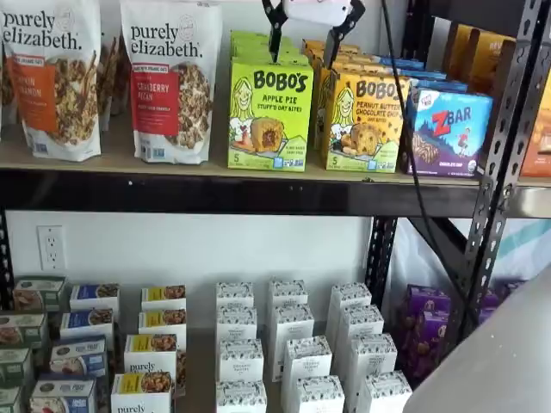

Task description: Pick the green box on the top shelf, the fourth from the left

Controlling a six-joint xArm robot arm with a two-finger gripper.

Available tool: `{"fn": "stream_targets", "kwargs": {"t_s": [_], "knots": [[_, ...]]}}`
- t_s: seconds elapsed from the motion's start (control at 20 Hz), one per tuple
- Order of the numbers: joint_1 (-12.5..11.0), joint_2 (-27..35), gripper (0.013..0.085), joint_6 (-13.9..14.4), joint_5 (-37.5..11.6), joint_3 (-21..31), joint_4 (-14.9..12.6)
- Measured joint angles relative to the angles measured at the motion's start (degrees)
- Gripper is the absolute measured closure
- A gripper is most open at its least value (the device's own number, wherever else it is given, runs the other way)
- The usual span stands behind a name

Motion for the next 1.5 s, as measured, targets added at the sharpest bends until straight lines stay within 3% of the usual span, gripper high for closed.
{"fn": "stream_targets", "kwargs": {"t_s": [0.2,0.6,1.0,1.5], "knots": [[-0.3,2.4,0.0130,-0.2,-0.7,-1.8,-1.0],[-2.6,5.8,0.0130,-2.5,-4.2,-4.1,2.6],[-4.9,8.8,0.0130,-4.9,-2.3,-8.1,4.8],[-6.0,11.1,0.0130,-5.9,-2.3,-9.5,5.9]]}}
